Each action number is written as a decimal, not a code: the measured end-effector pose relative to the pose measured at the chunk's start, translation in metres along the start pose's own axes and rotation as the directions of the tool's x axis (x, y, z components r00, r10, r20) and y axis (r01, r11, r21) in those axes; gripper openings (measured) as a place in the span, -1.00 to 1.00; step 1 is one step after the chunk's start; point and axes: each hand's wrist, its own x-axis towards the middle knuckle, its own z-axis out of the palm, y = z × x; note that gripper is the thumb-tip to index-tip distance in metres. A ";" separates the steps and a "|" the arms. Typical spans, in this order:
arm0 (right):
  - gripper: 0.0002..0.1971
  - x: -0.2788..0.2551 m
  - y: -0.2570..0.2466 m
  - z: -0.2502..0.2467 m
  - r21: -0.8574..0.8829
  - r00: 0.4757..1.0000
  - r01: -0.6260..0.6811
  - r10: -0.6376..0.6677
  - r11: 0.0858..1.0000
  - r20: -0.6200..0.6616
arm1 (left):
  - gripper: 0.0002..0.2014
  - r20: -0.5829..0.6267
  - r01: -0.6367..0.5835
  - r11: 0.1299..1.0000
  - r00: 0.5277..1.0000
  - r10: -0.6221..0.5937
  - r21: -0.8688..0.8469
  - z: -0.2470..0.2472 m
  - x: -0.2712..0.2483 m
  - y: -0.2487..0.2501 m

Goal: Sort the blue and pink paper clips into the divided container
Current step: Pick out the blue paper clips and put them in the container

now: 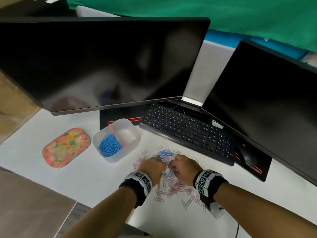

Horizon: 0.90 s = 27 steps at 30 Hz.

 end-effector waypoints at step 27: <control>-0.92 0.002 0.004 -0.002 0.045 0.985 0.172 -0.172 0.984 0.000 | -0.90 0.031 0.237 0.782 0.963 -0.269 -0.577 0.005 -0.005 -0.022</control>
